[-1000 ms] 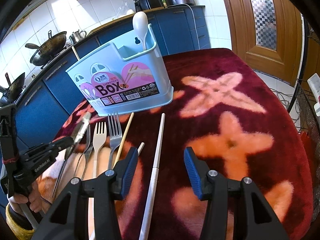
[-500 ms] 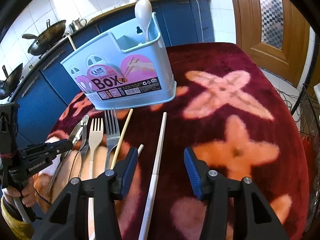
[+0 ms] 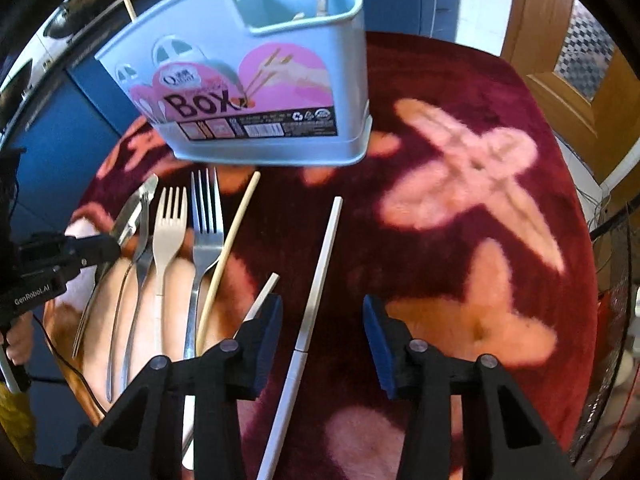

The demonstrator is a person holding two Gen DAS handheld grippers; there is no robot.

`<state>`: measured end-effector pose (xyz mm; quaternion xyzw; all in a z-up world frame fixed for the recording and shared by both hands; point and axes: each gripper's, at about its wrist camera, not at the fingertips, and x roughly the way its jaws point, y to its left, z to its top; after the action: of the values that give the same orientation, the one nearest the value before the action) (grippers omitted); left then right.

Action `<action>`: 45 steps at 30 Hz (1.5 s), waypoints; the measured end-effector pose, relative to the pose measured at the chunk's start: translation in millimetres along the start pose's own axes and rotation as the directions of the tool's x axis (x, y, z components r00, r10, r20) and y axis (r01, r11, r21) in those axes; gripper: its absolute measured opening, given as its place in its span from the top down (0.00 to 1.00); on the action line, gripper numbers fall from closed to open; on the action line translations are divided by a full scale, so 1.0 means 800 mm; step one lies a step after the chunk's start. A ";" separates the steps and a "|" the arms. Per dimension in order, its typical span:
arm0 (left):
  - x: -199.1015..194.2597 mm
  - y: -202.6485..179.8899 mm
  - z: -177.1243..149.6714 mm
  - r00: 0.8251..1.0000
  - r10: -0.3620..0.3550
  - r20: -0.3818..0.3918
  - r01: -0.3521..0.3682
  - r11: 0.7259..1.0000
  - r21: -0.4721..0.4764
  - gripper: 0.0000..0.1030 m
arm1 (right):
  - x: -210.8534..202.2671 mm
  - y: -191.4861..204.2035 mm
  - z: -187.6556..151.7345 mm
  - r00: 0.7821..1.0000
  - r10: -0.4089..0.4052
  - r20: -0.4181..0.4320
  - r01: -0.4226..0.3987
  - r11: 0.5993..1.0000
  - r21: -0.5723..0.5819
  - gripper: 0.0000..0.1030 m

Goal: Organize utensils
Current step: 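Grasp the white chopstick with the right tool while the left tool lifts the knife, then carry the silver knife and white chopstick with both tools over the blue box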

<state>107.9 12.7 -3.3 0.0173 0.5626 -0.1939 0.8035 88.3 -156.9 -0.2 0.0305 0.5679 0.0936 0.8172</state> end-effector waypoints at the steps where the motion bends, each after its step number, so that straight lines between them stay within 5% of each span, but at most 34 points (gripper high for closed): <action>1: 0.001 0.001 0.003 1.000 -0.003 -0.007 0.003 1.000 0.003 0.89 | 0.002 0.000 0.004 1.000 0.001 -0.019 -0.001 1.000 0.000 0.58; 6: 0.011 -0.008 0.015 0.998 0.015 -0.053 -0.012 0.998 0.064 0.89 | 0.009 -0.003 0.020 0.995 0.007 -0.096 -0.007 1.000 0.000 0.65; 13: 0.016 -0.014 0.019 0.998 0.037 -0.055 -0.032 0.996 0.081 0.90 | 0.008 -0.010 0.030 0.993 0.030 -0.112 -0.027 0.999 0.030 0.90; 18: 0.004 -0.005 0.007 1.000 -0.005 -0.012 0.005 1.000 0.020 0.94 | -0.002 -0.011 0.019 0.994 0.091 -0.058 -0.087 0.994 0.068 0.94; 25: -0.036 0.010 -0.019 0.991 -0.059 0.121 0.068 0.995 -0.067 0.94 | -0.045 0.009 -0.005 0.987 0.100 0.122 -0.105 0.994 0.032 0.94; 29: -0.062 0.004 -0.029 0.973 -0.049 0.224 0.067 0.995 -0.071 0.94 | -0.074 0.012 -0.018 0.969 0.107 0.221 -0.116 0.993 0.028 0.94; 36: -0.110 -0.007 -0.026 0.919 -0.058 0.390 0.101 0.991 -0.091 0.94 | -0.111 0.021 -0.028 0.922 0.085 0.377 -0.100 0.995 0.020 0.94; 45: -0.155 -0.023 -0.004 0.846 -0.056 0.531 0.113 0.991 -0.075 0.94 | -0.165 0.022 -0.020 0.836 0.033 0.548 -0.040 0.999 0.000 0.94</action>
<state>62.7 32.6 111.7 -0.1029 0.3302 -0.1970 0.9174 27.0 -164.9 118.4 0.0715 0.3104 0.0934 0.9433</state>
